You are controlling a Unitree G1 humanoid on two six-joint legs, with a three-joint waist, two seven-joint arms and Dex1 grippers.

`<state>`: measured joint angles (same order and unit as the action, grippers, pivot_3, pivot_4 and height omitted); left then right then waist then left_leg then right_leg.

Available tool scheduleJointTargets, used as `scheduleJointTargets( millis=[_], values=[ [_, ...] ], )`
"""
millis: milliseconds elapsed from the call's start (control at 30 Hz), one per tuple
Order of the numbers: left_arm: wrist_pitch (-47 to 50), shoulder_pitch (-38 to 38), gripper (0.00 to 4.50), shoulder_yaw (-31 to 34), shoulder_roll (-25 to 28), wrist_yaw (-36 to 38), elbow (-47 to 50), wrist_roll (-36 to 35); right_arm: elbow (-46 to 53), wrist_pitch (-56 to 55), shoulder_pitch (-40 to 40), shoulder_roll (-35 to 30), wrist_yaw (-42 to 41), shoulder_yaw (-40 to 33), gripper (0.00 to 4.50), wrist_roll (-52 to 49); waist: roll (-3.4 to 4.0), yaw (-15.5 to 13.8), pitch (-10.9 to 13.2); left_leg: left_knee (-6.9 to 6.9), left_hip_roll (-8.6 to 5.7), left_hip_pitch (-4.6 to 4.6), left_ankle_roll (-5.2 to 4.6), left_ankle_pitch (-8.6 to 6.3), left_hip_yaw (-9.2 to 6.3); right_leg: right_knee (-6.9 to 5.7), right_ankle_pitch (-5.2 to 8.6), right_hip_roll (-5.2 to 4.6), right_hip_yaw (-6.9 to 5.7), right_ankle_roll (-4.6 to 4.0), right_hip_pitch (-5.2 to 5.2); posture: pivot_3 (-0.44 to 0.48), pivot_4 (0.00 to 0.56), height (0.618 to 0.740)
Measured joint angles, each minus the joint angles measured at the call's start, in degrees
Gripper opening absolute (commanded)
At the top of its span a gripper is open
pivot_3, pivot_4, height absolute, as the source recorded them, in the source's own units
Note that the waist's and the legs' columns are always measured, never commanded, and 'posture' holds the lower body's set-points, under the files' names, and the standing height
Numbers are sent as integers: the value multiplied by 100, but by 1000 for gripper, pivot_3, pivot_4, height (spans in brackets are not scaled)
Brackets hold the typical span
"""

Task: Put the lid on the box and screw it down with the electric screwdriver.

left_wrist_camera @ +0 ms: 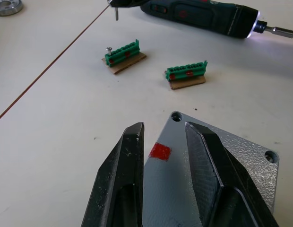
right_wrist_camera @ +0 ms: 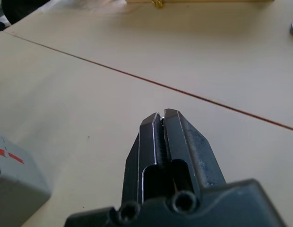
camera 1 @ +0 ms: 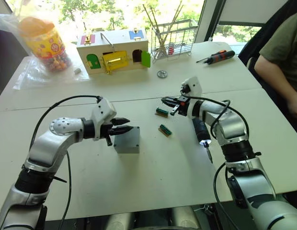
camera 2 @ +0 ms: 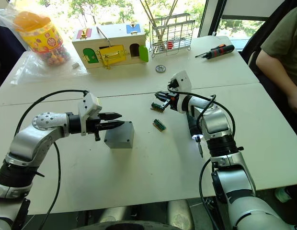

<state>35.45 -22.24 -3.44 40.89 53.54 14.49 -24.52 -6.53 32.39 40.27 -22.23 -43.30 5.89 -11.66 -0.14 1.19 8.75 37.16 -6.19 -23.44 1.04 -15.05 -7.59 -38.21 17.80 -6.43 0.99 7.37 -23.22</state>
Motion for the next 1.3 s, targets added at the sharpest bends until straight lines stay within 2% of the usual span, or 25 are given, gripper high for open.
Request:
scheduleJointTargets(
  millis=[167, 333, 800, 1300],
  values=[
    [17, 146, 1360, 345, 553, 296, 56, -126, 1280, 646, -501, 151, -72, 299, 66, -326, 1, 15, 0, -5, 1, 0, 0, 0, -2, 0, 0, 0, 4, 0, -2, 0, 150, 740],
    [158, 375, 1360, 371, 752, 480, 168, -239, 1829, 915, -875, 337, 24, 749, 66, -440, 1, -22, 0, 2, -2, 0, 0, 0, -2, 0, 0, -2, 5, 0, 2, 0, 150, 740],
    [221, 629, 1360, 220, 739, 500, 399, -202, 2208, 1170, -1045, 338, 167, 869, 66, -561, 1, -20, 0, -1, -1, 0, -1, 0, -2, 0, 0, -1, 4, 0, 1, 0, 150, 740],
    [52, 622, 1360, 74, 660, 497, 396, -95, 2015, 1043, -1048, 423, 256, 1058, 66, -534, 1, -17, 0, -1, -1, 0, 0, 0, -2, 0, 0, 0, 4, 0, 1, 0, 150, 740]
  ],
)
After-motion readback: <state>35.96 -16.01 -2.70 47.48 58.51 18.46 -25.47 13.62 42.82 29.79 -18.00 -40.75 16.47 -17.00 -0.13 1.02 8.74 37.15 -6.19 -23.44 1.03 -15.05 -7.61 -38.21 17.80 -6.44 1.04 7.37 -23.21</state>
